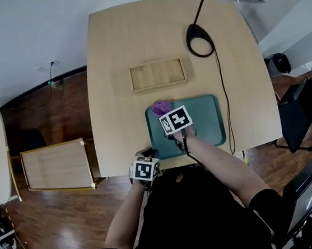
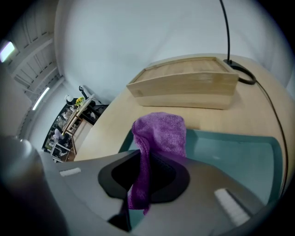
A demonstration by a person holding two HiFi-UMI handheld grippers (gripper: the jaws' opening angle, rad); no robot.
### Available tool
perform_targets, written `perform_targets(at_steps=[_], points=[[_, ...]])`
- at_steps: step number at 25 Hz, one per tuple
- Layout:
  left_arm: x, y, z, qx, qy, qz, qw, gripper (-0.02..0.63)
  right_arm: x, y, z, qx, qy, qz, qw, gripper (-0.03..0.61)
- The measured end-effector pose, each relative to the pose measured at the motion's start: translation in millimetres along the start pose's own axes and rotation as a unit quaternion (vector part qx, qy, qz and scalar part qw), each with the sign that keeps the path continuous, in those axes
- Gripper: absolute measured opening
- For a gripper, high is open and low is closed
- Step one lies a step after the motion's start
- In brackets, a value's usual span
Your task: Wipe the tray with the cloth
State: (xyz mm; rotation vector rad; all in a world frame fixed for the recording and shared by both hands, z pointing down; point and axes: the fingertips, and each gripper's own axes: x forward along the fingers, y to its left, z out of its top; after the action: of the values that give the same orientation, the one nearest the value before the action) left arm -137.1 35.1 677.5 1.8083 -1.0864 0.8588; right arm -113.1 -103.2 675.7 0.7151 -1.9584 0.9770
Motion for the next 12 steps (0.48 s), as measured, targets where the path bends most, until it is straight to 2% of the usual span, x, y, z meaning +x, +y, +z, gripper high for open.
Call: perform_targets(at_steps=[8, 12], points=[[1, 0, -1, -0.001, 0.006, -0.003, 1.0000, 0.094, 34, 52, 10, 0.006, 0.008, 0.043, 0.999, 0.051], [-2, 4, -1, -0.015, 0.007, 0.013, 0.9998, 0.087, 26, 41, 9, 0.008, -0.003, 0.061, 0.998, 0.051]])
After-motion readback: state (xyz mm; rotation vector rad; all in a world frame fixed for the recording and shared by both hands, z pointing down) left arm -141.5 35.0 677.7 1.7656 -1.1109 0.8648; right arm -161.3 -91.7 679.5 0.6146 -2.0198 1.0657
